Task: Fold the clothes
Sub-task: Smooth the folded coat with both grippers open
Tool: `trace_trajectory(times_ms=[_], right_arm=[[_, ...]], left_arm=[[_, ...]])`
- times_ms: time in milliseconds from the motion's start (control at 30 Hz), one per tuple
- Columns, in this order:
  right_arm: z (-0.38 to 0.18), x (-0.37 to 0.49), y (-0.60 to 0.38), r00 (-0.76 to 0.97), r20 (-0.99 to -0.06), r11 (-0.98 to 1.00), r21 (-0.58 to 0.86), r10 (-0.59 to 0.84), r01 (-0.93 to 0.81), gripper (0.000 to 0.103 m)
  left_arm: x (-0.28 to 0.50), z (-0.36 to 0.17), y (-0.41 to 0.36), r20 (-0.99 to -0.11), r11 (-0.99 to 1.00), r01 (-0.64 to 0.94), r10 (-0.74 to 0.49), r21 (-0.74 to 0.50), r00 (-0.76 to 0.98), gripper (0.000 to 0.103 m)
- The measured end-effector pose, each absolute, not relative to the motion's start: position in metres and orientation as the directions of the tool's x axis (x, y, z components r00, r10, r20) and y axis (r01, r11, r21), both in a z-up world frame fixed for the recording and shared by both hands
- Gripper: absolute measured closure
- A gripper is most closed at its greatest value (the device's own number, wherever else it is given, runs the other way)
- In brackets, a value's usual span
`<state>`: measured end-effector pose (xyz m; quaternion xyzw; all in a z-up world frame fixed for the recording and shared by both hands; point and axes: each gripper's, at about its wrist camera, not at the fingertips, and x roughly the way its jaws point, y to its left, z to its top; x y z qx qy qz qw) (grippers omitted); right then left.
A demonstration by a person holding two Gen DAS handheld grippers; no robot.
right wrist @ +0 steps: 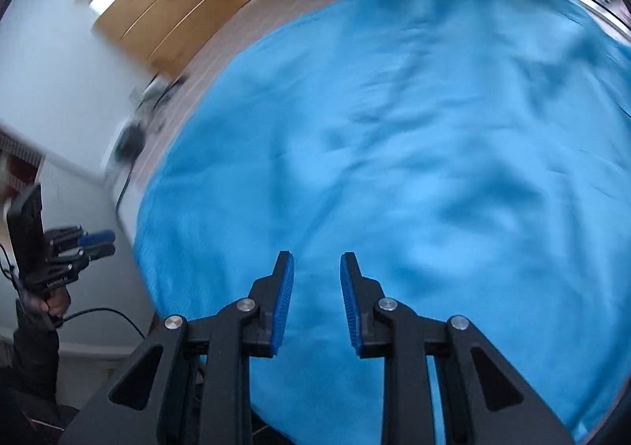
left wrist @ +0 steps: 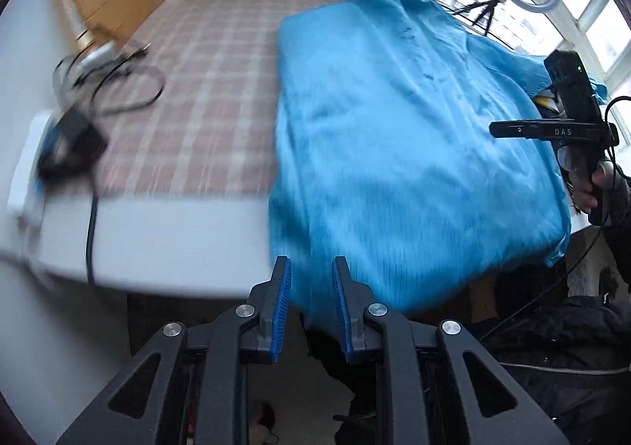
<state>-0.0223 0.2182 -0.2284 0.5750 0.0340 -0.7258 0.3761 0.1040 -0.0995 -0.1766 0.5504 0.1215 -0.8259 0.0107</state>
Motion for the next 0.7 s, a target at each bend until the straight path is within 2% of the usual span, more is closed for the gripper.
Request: trace_trajectory(times_ms=[133,267,400,567,700], right_arm=[[-0.247,0.018,0.169,0.017,-0.874,-0.614,0.355,-0.485,0.705,0.078],[-0.254,0.045,0.149,-0.004,-0.910,-0.584,0.262,-0.414,0.768,0.075],[-0.243,0.053,0.139,-0.015,-0.905,-0.587,0.264,-0.426,0.765,0.075],[-0.236,0.049,0.125,-0.027,-0.894,-0.622,0.290,-0.448,0.727,0.074],[-0.234,0.045,0.103,-0.078,-0.918,-0.656,0.216,-0.388,0.723,0.074]], left_arm=[[0.155,-0.195,-0.085,-0.916,-0.945,0.252,0.099,-0.209,-0.388,0.083],[0.177,-0.211,-0.076,-0.909,-0.923,0.295,0.113,-0.246,-0.401,0.083],[0.170,-0.220,-0.079,-0.889,-0.920,0.274,0.142,-0.281,-0.435,0.075],[0.147,-0.234,-0.100,-0.863,-0.912,0.224,0.212,-0.343,-0.458,0.073],[0.129,-0.244,-0.108,-0.848,-0.910,0.146,0.289,-0.387,-0.444,0.069]])
